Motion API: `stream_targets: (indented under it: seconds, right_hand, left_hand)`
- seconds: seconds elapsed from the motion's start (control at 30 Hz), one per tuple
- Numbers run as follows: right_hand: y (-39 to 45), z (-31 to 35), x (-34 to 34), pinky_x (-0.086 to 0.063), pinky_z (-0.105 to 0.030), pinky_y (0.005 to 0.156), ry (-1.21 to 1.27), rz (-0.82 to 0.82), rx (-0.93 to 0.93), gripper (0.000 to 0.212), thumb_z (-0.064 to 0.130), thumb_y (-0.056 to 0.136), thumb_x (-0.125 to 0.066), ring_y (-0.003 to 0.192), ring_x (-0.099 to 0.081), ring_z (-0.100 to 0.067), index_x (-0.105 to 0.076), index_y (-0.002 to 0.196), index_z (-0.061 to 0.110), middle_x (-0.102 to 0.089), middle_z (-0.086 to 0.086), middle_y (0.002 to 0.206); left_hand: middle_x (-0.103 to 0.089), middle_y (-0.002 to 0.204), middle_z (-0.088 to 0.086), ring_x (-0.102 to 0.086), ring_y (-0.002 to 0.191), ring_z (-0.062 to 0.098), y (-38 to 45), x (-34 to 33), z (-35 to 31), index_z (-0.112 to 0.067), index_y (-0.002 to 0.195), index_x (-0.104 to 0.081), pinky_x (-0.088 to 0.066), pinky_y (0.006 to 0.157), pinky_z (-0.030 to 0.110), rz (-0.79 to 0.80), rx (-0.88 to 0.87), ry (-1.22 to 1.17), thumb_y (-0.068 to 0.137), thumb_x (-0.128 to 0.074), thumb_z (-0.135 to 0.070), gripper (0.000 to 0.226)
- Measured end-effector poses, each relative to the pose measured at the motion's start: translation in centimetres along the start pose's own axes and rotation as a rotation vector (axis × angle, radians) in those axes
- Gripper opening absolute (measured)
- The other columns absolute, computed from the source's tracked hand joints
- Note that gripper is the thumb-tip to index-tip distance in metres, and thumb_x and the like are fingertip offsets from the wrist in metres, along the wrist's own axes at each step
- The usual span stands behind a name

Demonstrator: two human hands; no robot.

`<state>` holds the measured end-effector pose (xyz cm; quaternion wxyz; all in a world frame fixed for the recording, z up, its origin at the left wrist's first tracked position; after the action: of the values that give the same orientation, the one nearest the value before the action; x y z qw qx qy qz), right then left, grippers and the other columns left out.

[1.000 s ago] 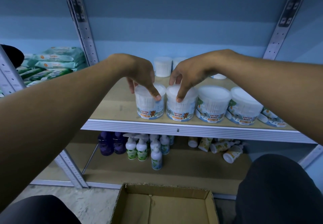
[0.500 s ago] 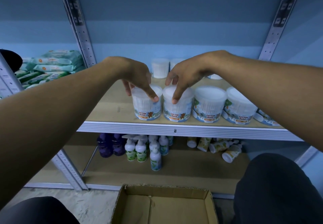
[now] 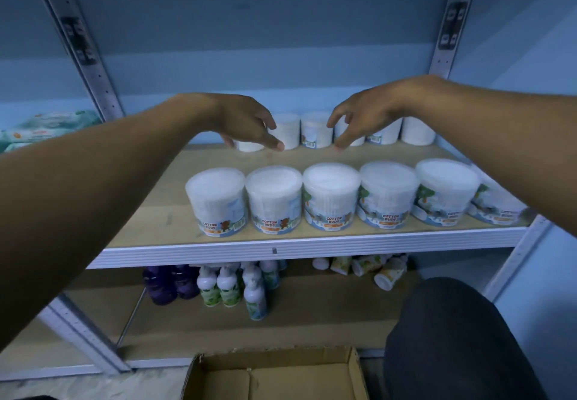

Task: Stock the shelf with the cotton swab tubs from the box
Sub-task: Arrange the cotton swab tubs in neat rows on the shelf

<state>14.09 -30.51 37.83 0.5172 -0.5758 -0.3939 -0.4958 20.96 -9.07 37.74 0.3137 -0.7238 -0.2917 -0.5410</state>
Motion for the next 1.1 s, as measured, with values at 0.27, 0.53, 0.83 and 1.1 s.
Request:
stream_targets:
  seconds: [0.27,0.53,0.83,1.1]
  right_hand:
    - [0.1,-7.9,-0.1,-0.051,-0.044,0.101,-0.007,-0.017,-0.168,0.075,0.052,0.083,-0.074,0.129,-0.049,-0.029,-0.042,0.148,0.033,-0.038,0.003,0.153]
    - [1.4,-15.3,-0.7,-0.052,-0.044,0.099,-0.082,-0.065,-0.296,0.088,0.061,0.077,-0.071,0.132,-0.048,-0.029,-0.033,0.152,0.034,-0.038,0.003,0.155]
    - [6.9,-20.2,-2.4,-0.037,-0.046,0.112,-0.086,-0.117,-0.322,0.095,0.065,0.079,-0.069,0.141,-0.037,-0.029,-0.023,0.156,0.033,-0.033,-0.005,0.158]
    - [12.3,-23.0,-2.1,-0.034,-0.049,0.115,-0.106,-0.125,-0.355,0.102,0.065,0.082,-0.068,0.144,-0.031,-0.034,-0.013,0.16,0.028,-0.021,-0.011,0.161]
  left_hand:
    - [-0.056,0.135,-0.012,-0.066,0.092,0.018,6.2,-0.8,-6.7,-0.032,0.139,-0.052,-0.056,0.09,0.031,0.01,-0.079,0.039,0.083,-0.07,-0.058,0.064]
    - [-0.053,0.138,-0.013,-0.07,0.092,0.023,12.9,-2.7,-11.7,-0.033,0.14,-0.051,-0.056,0.09,0.034,-0.021,-0.155,0.077,0.081,-0.071,-0.057,0.067]
    - [-0.039,0.154,-0.005,-0.037,0.141,0.022,21.6,-5.7,-15.2,-0.032,0.149,-0.04,-0.032,0.115,0.038,-0.049,-0.255,0.262,0.084,-0.065,-0.061,0.075]
    - [-0.021,0.163,0.0,-0.025,0.149,0.023,28.7,-6.0,-17.3,-0.029,0.156,-0.024,-0.027,0.119,0.044,-0.116,-0.266,0.294,0.085,-0.063,-0.062,0.087]
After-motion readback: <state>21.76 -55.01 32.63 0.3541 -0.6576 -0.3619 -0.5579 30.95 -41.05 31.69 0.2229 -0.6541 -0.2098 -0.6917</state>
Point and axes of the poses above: each hand's wrist, its own y-axis towards the middle knuckle, its own x-axis out of the back of the hand, z = x × y, the point moved 3 cm from there along y, towards the middle knuckle
